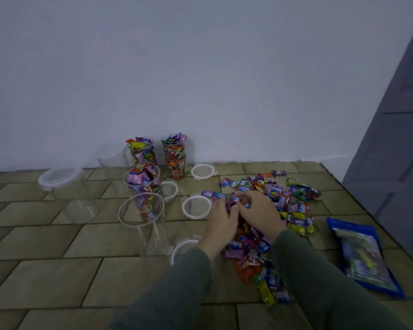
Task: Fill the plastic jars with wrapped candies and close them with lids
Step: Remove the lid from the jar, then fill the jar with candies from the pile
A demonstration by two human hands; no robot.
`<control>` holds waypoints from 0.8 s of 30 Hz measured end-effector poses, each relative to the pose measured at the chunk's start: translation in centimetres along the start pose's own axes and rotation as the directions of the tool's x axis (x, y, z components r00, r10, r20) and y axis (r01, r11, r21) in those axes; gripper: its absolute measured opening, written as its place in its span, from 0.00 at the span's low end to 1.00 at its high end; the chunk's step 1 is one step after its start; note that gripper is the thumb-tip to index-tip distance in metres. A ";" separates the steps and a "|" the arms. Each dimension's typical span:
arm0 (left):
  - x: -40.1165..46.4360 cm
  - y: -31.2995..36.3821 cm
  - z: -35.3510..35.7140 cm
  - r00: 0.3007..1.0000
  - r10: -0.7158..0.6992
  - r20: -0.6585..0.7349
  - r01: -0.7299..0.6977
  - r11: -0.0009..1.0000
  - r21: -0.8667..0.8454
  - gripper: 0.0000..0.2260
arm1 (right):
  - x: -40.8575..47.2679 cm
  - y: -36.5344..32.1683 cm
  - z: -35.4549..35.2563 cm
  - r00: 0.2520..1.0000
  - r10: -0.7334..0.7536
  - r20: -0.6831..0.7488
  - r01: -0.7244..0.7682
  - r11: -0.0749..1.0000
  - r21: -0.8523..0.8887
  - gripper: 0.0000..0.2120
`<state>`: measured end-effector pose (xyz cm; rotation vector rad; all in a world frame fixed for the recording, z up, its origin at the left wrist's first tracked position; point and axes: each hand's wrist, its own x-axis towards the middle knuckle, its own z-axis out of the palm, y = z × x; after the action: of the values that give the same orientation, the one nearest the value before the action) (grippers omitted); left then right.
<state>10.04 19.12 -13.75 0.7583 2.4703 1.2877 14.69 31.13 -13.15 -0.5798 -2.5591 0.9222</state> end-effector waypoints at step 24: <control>13.4 -0.7 6.0 0.993 -0.117 -0.025 0.116 0.881 0.459 0.37 | 13.4 12.3 -1.0 0.846 0.517 -0.132 -0.530 0.783 -0.325 0.31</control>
<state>1.29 30.34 -17.62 0.6916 2.8059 0.6547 6.87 46.89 -18.04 -1.4608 -2.5831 0.5857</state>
